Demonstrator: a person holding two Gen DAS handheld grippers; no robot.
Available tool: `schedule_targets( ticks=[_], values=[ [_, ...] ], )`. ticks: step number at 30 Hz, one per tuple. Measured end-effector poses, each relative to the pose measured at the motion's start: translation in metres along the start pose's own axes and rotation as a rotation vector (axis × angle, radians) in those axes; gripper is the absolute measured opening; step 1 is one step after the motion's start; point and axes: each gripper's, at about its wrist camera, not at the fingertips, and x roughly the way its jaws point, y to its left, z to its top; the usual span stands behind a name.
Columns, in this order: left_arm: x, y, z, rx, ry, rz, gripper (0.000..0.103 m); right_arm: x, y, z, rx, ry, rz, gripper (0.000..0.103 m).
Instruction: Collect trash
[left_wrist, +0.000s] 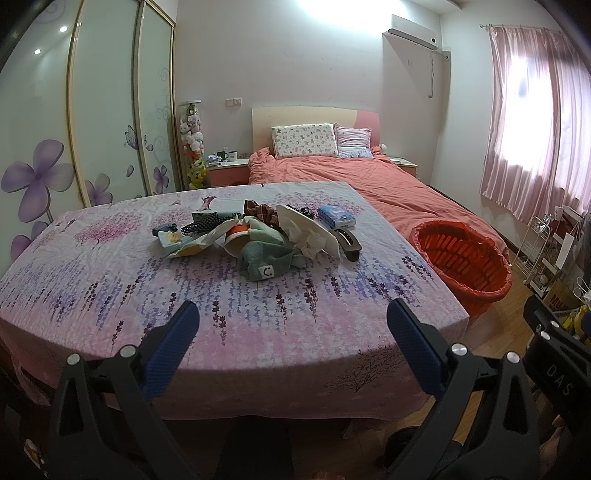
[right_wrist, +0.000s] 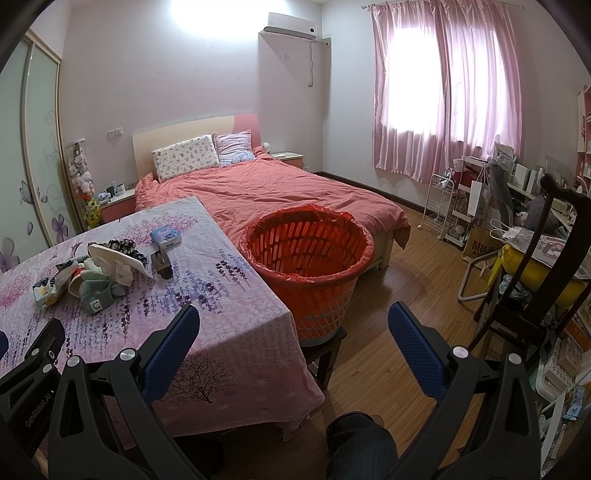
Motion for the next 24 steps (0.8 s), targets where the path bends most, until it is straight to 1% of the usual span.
schedule_targets(
  ticks=[6, 9, 10, 15, 19, 22, 23, 24],
  values=[
    [0.003, 0.002, 0.001, -0.004, 0.004, 0.003, 0.099, 0.001, 0.001, 0.002, -0.005, -0.019, -0.005, 0.101],
    [0.013, 0.01, 0.004, -0.02, 0.006, 0.022, 0.099, 0.009, 0.007, -0.001, -0.01, -0.029, 0.001, 0.101],
    [0.015, 0.013, 0.006, -0.025, 0.009, 0.028, 0.099, 0.017, 0.008, 0.004, -0.011, -0.028, 0.006, 0.101],
    [0.05, 0.052, 0.012, -0.09, 0.042, 0.086, 0.099, 0.042, 0.027, 0.014, -0.032, -0.034, 0.056, 0.101],
    [0.081, 0.091, 0.02, -0.129, 0.064, 0.163, 0.099, 0.064, 0.049, 0.021, -0.09, -0.016, 0.081, 0.101],
    [0.103, 0.122, 0.027, -0.154, 0.075, 0.22, 0.099, 0.079, 0.067, 0.028, -0.116, -0.009, 0.122, 0.101],
    [0.108, 0.129, 0.03, -0.16, 0.079, 0.233, 0.099, 0.084, 0.074, 0.032, -0.127, -0.006, 0.137, 0.099],
    [0.116, 0.14, 0.033, -0.17, 0.084, 0.248, 0.099, 0.091, 0.082, 0.035, -0.14, 0.001, 0.152, 0.095]
  ],
)
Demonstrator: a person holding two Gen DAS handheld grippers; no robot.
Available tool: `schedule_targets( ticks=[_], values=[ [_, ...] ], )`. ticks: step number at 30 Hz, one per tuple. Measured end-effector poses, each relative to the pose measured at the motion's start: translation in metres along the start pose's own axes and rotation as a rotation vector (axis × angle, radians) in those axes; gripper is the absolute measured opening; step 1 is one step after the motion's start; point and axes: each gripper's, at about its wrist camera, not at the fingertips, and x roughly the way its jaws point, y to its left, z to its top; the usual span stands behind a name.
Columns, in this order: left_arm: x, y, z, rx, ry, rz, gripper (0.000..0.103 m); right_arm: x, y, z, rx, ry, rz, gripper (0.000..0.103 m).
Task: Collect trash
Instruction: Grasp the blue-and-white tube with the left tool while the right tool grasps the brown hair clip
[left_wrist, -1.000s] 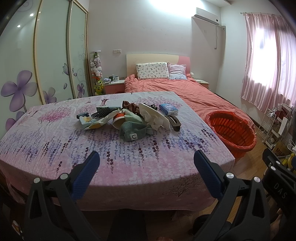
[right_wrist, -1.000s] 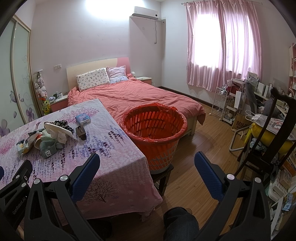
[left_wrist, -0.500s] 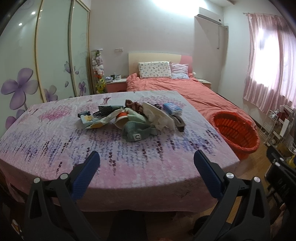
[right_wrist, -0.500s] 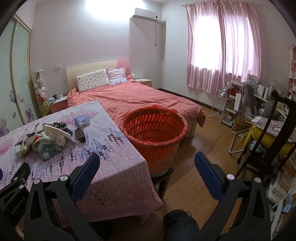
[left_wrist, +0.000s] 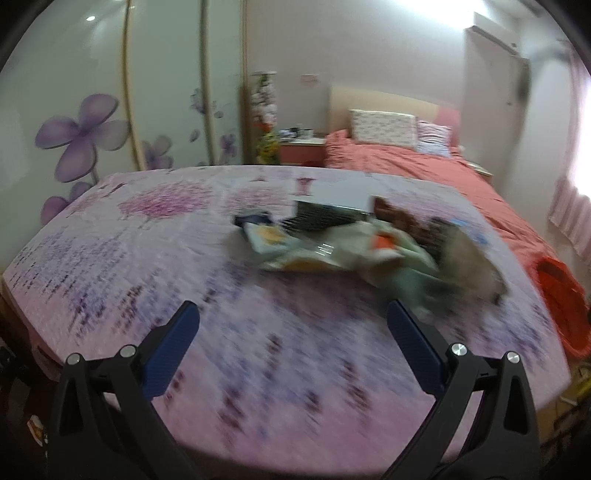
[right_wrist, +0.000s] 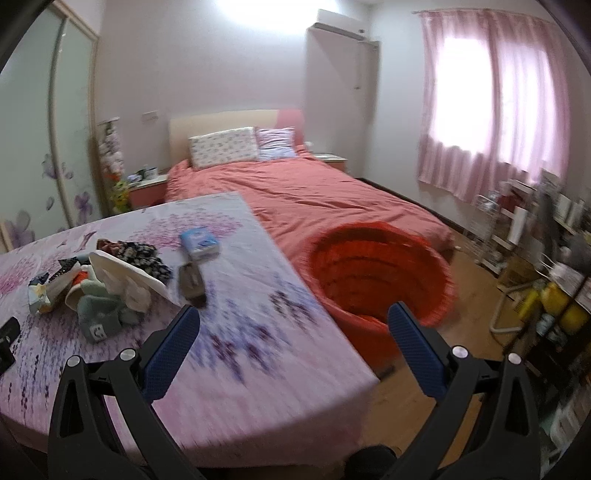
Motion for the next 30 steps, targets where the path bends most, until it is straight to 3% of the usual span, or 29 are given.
schedule_targets(
  ticks=[4, 6, 9, 14, 25, 29, 30],
  values=[
    [0.036, 0.021, 0.017, -0.026, 0.043, 0.018, 0.099, 0.041, 0.023, 0.015, -0.031, 0.074, 0.118, 0.082],
    [0.053, 0.03, 0.024, -0.038, 0.064, 0.03, 0.099, 0.06, 0.032, 0.019, -0.03, 0.121, 0.158, 0.069],
    [0.073, 0.039, 0.033, -0.053, 0.076, 0.042, 0.099, 0.085, 0.04, 0.021, -0.01, 0.195, 0.224, 0.061],
    [0.097, 0.05, 0.046, -0.059, 0.074, 0.033, 0.099, 0.107, 0.054, 0.02, -0.05, 0.256, 0.25, 0.054],
    [0.145, 0.046, 0.055, -0.063, 0.156, -0.006, 0.09, 0.118, 0.072, 0.013, -0.115, 0.318, 0.292, 0.052],
    [0.159, 0.042, 0.058, -0.065, 0.188, -0.02, 0.079, 0.122, 0.071, 0.013, -0.097, 0.342, 0.337, 0.032],
    [0.163, 0.042, 0.059, -0.069, 0.199, -0.027, 0.077, 0.121, 0.071, 0.013, -0.099, 0.341, 0.335, 0.032]
  ],
)
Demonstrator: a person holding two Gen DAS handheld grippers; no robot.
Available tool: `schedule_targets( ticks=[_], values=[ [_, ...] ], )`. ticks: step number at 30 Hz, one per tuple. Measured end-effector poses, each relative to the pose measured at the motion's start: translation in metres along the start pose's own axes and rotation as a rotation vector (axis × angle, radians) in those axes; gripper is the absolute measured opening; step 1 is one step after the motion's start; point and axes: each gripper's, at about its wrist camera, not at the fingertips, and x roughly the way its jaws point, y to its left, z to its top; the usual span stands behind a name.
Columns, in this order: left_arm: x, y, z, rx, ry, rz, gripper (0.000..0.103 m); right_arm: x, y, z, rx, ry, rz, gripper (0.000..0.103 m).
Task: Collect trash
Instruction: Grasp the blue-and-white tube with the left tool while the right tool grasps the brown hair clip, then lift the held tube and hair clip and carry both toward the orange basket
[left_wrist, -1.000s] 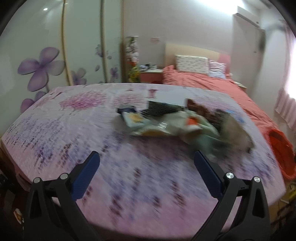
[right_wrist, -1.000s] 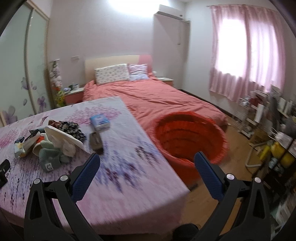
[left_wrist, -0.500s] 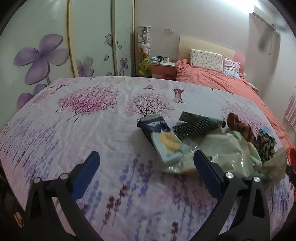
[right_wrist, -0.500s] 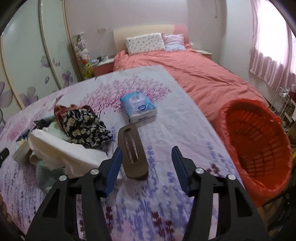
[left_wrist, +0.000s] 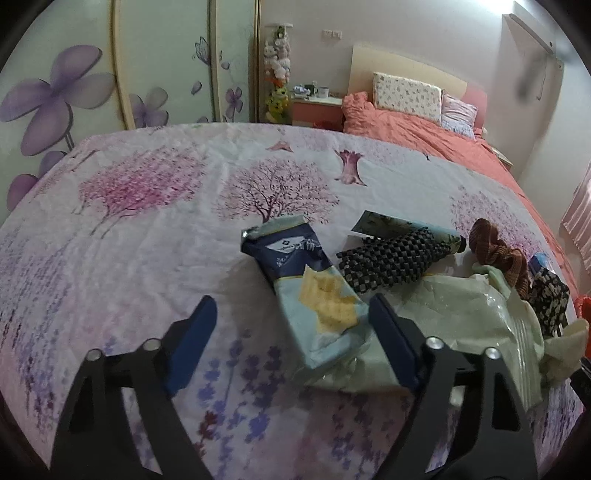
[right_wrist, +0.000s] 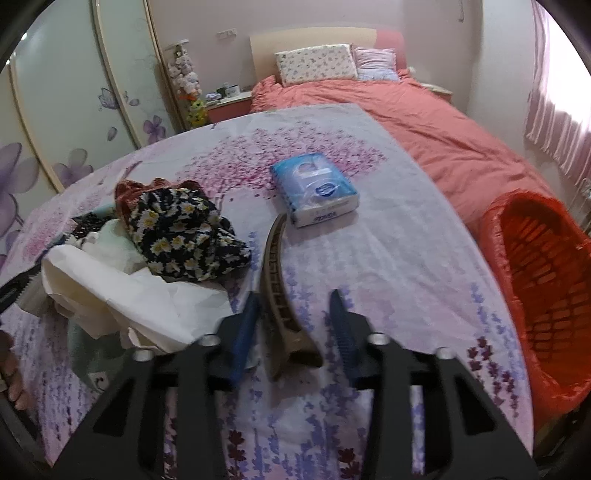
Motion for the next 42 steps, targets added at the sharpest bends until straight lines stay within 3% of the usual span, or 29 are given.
schedule_targets(
  ticks=[2, 5, 10, 12, 17, 29, 30, 36, 42],
  values=[
    [0.005, 0.002, 0.002, -0.009, 0.012, -0.02, 0.07, 0.001, 0.001, 0.0, -0.008, -0.001, -0.002, 0.031],
    [0.009, 0.003, 0.003, -0.016, 0.022, -0.036, 0.06, 0.003, 0.002, 0.001, -0.014, 0.0, 0.001, 0.02],
    [0.014, 0.008, 0.004, -0.03, 0.035, -0.074, 0.038, 0.003, 0.002, 0.0, -0.011, -0.002, 0.0, 0.02],
    [0.017, 0.009, 0.004, -0.032, 0.042, -0.088, 0.034, 0.003, 0.002, 0.0, -0.011, -0.002, -0.001, 0.02],
    [0.008, 0.015, 0.009, -0.021, 0.014, -0.096, 0.012, 0.0, 0.002, 0.0, -0.008, -0.014, -0.006, 0.019],
    [-0.041, 0.026, 0.021, 0.007, -0.08, -0.065, 0.008, -0.029, -0.006, 0.009, 0.004, -0.095, -0.023, 0.019],
    [-0.048, 0.023, 0.023, 0.014, -0.091, -0.07, 0.008, -0.032, -0.008, 0.01, 0.006, -0.104, -0.024, 0.003],
    [-0.085, -0.008, 0.029, 0.075, -0.156, -0.109, 0.008, -0.04, -0.02, 0.012, 0.023, -0.131, -0.033, 0.003],
    [-0.11, -0.052, 0.029, 0.129, -0.17, -0.191, 0.008, -0.048, -0.029, 0.011, 0.06, -0.152, -0.003, 0.003]
  ],
)
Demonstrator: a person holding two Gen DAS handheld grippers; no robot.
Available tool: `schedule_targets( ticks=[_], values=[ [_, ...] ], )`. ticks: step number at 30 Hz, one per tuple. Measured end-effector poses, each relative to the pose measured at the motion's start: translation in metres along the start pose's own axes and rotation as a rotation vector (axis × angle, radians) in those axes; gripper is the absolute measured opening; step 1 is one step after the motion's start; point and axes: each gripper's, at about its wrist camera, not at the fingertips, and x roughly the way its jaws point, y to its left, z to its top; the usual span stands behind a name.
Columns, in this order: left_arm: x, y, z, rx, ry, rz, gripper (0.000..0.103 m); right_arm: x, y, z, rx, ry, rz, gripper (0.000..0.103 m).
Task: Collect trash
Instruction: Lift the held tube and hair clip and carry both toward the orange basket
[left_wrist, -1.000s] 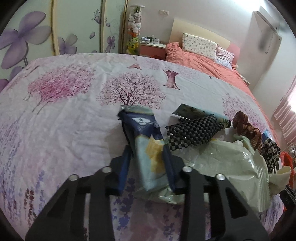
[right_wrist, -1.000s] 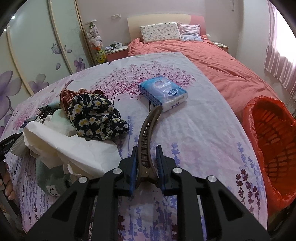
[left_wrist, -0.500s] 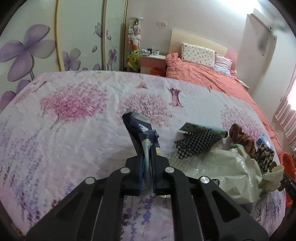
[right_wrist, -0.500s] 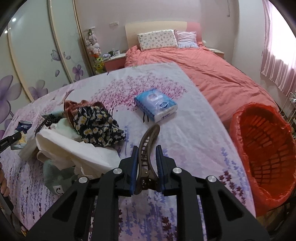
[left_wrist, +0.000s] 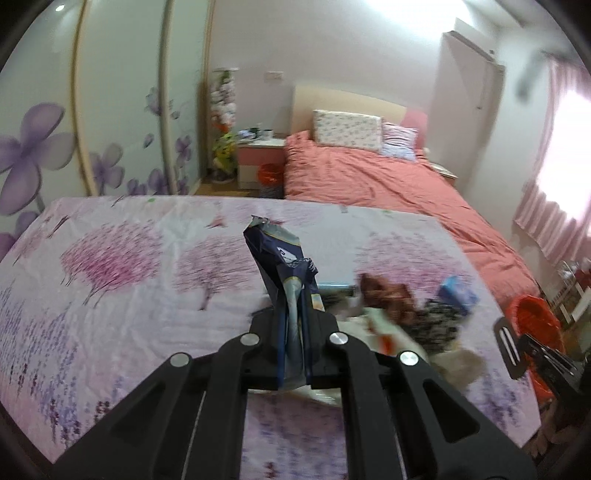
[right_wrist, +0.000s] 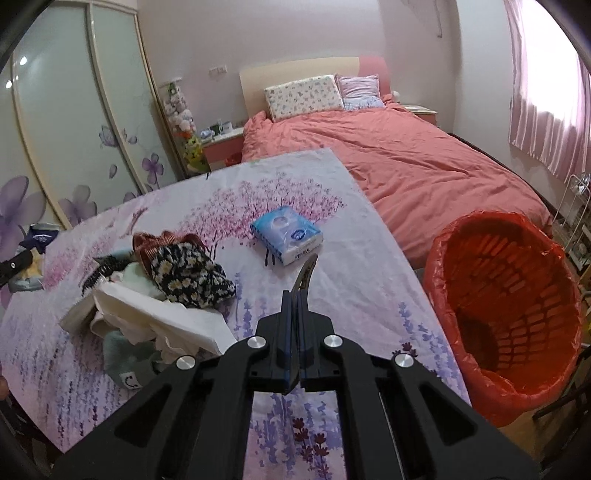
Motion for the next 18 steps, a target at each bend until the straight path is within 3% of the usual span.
schedule_targets(
  ticks=[10, 18],
  values=[
    [-0.005, -0.088, -0.006, 0.108, 0.007, -0.159, 0.008, -0.007, -0.01, 0.002, 0.01, -0.031, 0.005, 0.003],
    [0.001, -0.102, -0.018, 0.123, 0.038, -0.184, 0.008, 0.033, -0.003, -0.022, -0.02, 0.081, 0.017, 0.003]
  ],
)
